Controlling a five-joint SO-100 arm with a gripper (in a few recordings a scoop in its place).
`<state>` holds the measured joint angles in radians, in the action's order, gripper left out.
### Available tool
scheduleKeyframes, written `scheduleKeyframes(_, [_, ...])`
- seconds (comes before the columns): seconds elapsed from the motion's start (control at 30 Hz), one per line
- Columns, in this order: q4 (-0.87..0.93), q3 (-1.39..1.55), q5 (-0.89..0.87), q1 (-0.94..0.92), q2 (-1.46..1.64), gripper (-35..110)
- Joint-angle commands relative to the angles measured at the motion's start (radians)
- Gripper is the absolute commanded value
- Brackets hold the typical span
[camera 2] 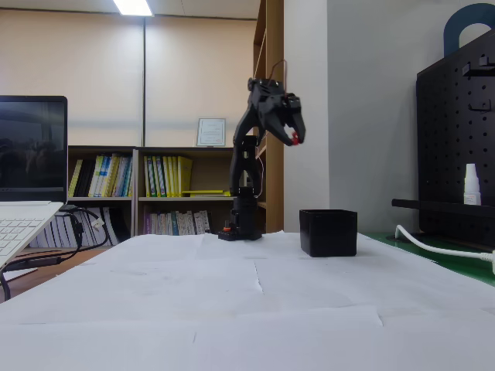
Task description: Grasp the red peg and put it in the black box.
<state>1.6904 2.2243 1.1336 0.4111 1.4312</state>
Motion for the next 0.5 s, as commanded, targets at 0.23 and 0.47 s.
scheduleKeyframes(0.23, [-0.018, -0.307, -0.206, 0.272, 0.02, 0])
scheduleKeyframes(0.47, [-0.018, -0.337, -0.241, 0.308, 0.101, 10])
